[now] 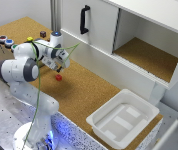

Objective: Go push the pink block to the right

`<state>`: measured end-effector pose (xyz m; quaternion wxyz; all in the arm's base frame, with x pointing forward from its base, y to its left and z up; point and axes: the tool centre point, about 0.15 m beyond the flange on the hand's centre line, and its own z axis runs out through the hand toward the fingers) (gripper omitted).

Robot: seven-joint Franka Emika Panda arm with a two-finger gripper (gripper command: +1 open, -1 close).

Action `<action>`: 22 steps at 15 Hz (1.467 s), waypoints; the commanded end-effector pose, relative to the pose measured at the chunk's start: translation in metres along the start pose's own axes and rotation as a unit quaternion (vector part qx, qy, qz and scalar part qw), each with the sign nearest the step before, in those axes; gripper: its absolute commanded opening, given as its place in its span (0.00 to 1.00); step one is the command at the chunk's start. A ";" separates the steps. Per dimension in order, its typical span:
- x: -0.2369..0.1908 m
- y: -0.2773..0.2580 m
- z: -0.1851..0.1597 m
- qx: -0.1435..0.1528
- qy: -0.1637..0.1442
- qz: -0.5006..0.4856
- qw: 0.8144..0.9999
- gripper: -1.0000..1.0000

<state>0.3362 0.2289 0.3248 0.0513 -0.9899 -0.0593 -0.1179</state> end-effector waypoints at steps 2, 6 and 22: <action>-0.008 -0.030 -0.023 0.008 0.014 -0.042 0.999 1.00; -0.008 -0.030 -0.023 0.008 0.014 -0.042 0.999 1.00; -0.050 -0.028 0.060 0.057 -0.031 -0.040 0.997 1.00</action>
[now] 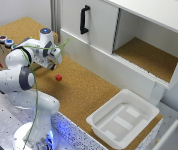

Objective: Go push the pink block to the right

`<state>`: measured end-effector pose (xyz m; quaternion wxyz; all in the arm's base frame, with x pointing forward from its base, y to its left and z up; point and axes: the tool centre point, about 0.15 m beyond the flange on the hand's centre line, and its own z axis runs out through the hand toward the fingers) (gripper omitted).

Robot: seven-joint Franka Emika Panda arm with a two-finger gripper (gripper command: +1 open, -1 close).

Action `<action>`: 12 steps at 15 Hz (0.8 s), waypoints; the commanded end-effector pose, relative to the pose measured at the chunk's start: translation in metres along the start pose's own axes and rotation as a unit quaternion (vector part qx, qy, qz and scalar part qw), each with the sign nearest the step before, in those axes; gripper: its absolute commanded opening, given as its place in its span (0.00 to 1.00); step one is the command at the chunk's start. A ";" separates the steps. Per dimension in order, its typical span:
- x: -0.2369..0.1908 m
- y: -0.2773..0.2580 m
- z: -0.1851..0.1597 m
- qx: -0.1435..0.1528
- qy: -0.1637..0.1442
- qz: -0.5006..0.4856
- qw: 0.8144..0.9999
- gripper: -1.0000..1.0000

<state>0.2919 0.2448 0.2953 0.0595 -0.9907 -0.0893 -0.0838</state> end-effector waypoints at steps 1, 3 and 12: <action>0.004 -0.010 0.044 0.044 0.003 -0.017 0.999 1.00; 0.010 -0.010 0.053 0.045 0.001 -0.007 0.999 0.00; 0.038 0.024 0.078 0.035 -0.011 0.025 0.999 0.00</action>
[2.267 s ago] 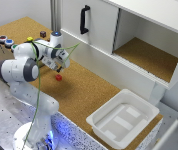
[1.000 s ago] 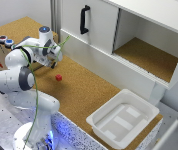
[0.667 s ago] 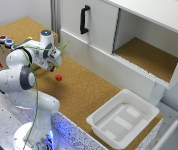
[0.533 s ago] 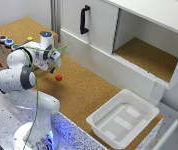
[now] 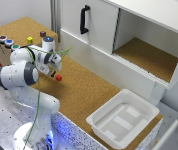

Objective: Go push the pink block to the right

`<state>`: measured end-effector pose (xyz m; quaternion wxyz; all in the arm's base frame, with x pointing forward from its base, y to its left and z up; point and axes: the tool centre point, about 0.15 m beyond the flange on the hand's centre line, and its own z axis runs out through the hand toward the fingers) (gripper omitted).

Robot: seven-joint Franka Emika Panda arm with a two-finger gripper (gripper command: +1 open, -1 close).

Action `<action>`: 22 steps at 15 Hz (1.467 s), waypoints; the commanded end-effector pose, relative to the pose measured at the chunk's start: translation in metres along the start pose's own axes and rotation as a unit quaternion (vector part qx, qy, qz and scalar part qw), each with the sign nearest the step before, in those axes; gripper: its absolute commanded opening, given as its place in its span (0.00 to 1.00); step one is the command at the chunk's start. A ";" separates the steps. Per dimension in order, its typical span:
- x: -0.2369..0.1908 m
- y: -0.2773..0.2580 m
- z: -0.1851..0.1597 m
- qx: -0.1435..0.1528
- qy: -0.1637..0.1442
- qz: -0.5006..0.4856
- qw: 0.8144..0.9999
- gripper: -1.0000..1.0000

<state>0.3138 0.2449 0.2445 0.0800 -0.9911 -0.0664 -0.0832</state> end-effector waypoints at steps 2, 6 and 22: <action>0.029 0.020 0.025 0.011 -0.013 0.003 1.000 0.00; 0.027 0.032 0.022 -0.006 -0.024 -0.002 1.000 0.00; -0.005 0.124 -0.005 -0.049 -0.023 0.030 0.998 0.00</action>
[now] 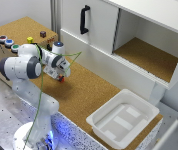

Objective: Go push the pink block to the right

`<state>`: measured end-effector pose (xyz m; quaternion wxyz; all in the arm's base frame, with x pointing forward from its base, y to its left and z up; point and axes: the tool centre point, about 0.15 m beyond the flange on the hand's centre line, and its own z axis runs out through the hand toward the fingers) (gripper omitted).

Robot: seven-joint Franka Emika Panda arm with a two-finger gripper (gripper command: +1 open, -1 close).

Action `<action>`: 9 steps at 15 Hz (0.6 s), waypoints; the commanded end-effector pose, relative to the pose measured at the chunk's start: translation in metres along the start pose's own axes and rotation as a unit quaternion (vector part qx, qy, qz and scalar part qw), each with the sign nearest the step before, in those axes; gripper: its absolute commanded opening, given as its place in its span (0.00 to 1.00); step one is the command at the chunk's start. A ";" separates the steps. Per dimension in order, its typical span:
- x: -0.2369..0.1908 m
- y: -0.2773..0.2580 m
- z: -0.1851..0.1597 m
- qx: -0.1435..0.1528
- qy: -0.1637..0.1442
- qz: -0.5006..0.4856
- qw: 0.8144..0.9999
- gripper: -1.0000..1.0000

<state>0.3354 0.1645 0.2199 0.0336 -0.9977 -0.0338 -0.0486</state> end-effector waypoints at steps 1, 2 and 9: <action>-0.011 0.046 -0.014 -0.004 0.012 0.002 1.000 0.00; -0.011 0.051 -0.014 -0.006 0.012 0.006 1.000 0.00; -0.015 0.084 -0.002 -0.029 0.001 0.026 0.999 0.00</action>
